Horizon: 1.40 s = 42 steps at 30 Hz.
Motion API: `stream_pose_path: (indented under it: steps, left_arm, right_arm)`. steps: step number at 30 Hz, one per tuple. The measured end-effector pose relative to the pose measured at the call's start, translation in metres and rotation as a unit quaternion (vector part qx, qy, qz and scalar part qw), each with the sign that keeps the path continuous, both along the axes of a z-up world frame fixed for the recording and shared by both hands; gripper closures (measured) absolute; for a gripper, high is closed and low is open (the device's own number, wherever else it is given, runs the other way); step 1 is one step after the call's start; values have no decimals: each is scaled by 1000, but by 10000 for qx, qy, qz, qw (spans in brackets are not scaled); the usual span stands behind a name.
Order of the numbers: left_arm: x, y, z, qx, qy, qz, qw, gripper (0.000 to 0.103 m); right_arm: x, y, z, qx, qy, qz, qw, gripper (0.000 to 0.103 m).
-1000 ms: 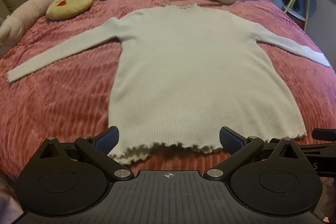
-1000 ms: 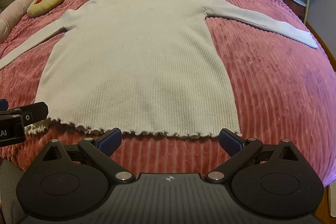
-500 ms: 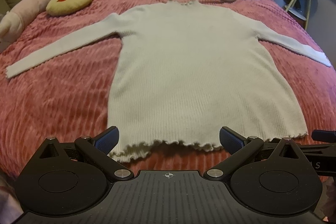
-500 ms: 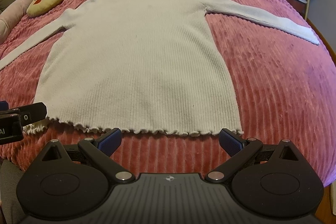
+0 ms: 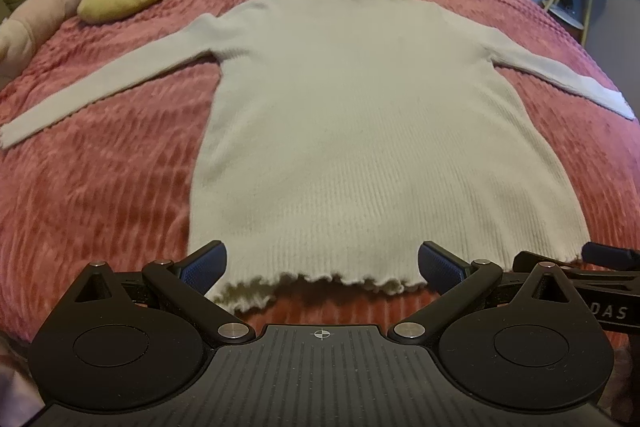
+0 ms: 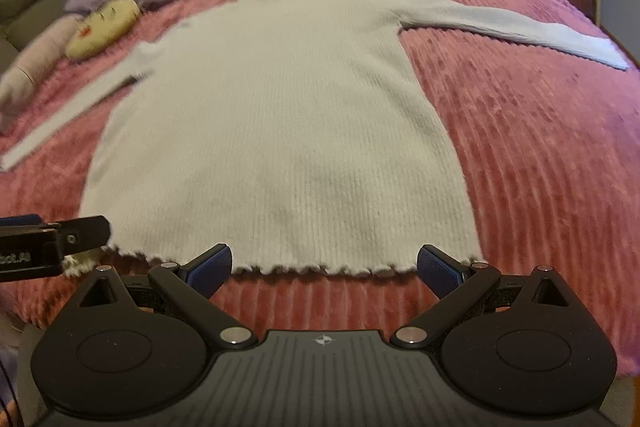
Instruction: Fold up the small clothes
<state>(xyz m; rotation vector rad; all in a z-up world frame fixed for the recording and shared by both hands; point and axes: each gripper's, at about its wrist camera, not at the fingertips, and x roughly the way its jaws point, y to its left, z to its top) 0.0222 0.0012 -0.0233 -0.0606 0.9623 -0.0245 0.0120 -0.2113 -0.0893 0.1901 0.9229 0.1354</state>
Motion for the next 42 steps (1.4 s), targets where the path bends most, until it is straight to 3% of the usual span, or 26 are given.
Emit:
stream_pose_path:
  steps: [5, 8, 11, 14, 16, 19, 20, 21, 25, 28, 31, 33, 35, 38, 42]
  left_arm:
    - [19, 3, -3, -44, 22, 37, 10000, 0]
    - [37, 6, -1, 53, -69, 132, 9999, 0]
    - [59, 10, -2, 55, -198, 314, 9993, 0]
    - [87, 12, -9, -57, -119, 523, 9985, 0]
    - [102, 11, -14, -129, -62, 611, 9980, 0]
    - [120, 5, -21, -89, -101, 655, 9978, 0]
    - [125, 3, -25, -19, -107, 647, 9978, 0]
    - [129, 1, -30, 50, -87, 634, 9979, 0]
    - [142, -1, -50, 237, 177, 661, 9974, 0]
    - [145, 1, -62, 363, 338, 669, 9965, 0]
    - [144, 1, -72, 478, 340, 549, 9968, 0]
    - [142, 2, -74, 477, 253, 512, 9972, 0]
    - [141, 1, -76, 459, 221, 465, 9976, 0]
    - [144, 5, -78, 303, 234, 372, 9986, 0]
    - [146, 16, -75, 15, 330, 321, 9989, 0]
  right_arm:
    - [16, -33, -7, 819, -51, -140, 9965, 4]
    - [40, -75, -4, 976, -176, -752, 9922, 4]
    - [61, -133, 3, 1230, -799, -1433, 9787, 4]
    - [86, -198, 4, 1535, -1239, -2272, 9537, 7]
    - [106, -246, -4, 1926, -1318, -2812, 9308, 17]
    - [134, -306, -23, 2317, -1245, -3480, 8998, 45]
    - [140, -315, -30, 2366, -1227, -3590, 8945, 57]
    - [148, -333, -39, 2473, -1189, -3799, 8834, 63]
    - [161, -376, -67, 3000, -1114, -4320, 8432, 64]
    - [173, -389, -79, 3047, -1131, -4532, 8300, 66]
    - [185, -397, -86, 3043, -1138, -4590, 8269, 72]
    - [192, -399, -88, 2963, -1150, -4586, 8299, 84]
    - [200, -400, -87, 2718, -1082, -4544, 8414, 96]
    - [208, -393, -75, 2208, -1054, -4428, 8626, 97]
    - [220, -351, -32, 1414, -1490, -3784, 9026, 97]
